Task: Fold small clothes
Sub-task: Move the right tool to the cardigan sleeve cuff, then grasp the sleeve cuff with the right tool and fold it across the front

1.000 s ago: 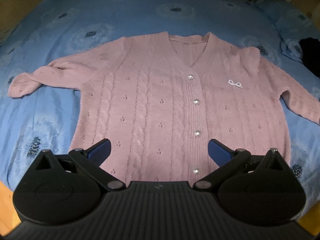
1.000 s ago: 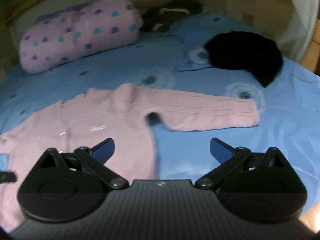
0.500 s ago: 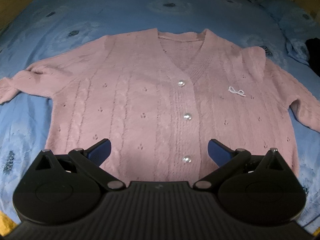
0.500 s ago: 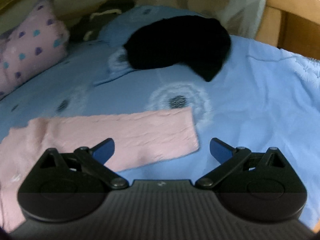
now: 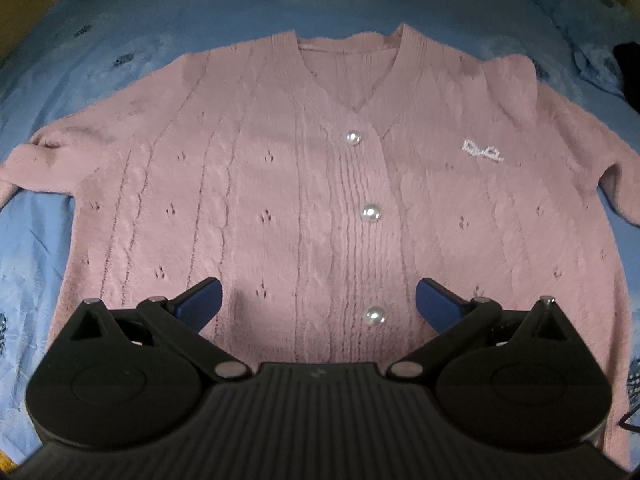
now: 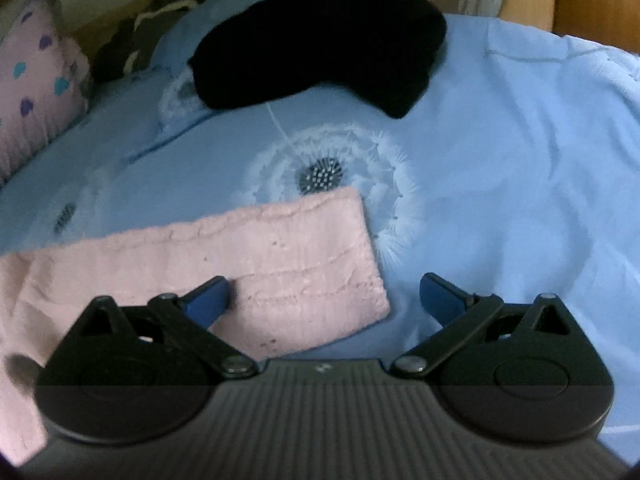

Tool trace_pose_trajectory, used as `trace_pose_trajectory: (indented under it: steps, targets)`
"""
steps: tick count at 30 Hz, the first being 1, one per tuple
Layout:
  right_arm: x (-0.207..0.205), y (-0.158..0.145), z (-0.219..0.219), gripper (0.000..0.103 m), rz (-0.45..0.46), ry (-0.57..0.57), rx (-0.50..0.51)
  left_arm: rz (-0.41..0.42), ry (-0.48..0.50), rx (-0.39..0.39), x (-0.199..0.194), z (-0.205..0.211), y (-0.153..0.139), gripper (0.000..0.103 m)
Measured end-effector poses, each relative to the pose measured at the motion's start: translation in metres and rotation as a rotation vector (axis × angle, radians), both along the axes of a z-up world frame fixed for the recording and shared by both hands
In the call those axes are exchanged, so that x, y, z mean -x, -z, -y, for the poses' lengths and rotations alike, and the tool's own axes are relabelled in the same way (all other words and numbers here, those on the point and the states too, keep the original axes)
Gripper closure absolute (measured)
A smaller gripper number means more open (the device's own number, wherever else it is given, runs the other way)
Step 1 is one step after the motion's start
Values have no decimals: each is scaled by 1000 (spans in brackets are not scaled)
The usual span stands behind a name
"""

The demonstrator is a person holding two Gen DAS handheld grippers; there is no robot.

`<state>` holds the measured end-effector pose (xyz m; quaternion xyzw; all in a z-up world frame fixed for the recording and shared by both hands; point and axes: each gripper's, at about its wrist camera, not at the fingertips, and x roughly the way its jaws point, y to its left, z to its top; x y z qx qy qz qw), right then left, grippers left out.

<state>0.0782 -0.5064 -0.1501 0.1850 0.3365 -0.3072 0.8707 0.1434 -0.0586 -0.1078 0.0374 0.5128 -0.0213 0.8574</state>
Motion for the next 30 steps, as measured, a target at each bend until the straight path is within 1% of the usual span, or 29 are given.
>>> trace_pose_trajectory:
  steps: [2, 6, 11, 18, 21, 23, 24, 26, 27, 29, 30]
  targets:
    - [1, 3, -3, 0, 4, -12, 23, -14, -6, -5, 0, -1, 6, 0]
    - [4, 4, -2, 0, 24, -15, 18, -41, -16, -1, 2, -4, 16, 0]
    - [6, 3, 0, 0, 44, -17, 8, -38, -14, -1, 4, -5, 21, 0]
    - [12, 0, 8, 0, 123, 18, -47, -46, -16, -2, 5, -4, 27, 0]
    - [14, -2, 10, 9, 155, 23, -54, -38, -8, -5, 7, -2, 29, 0]
    - [15, -3, 10, 28, 162, 16, -40, -31, -4, -7, 10, -2, 31, 0]
    - [15, -3, 10, 31, 162, 9, -33, -25, -5, -6, 11, -2, 31, 0]
    - [16, -4, 10, 48, 168, -3, -30, -9, -8, -2, 14, -2, 34, 0]
    - [16, -4, 10, 50, 169, -7, -29, 0, -8, -3, 17, -2, 34, 0]
    - [17, -6, 10, 64, 175, -4, -23, 20, -4, -4, 23, -1, 35, 0]
    - [17, -7, 11, 68, 180, -2, -23, 25, -1, -4, 24, -1, 35, 0]
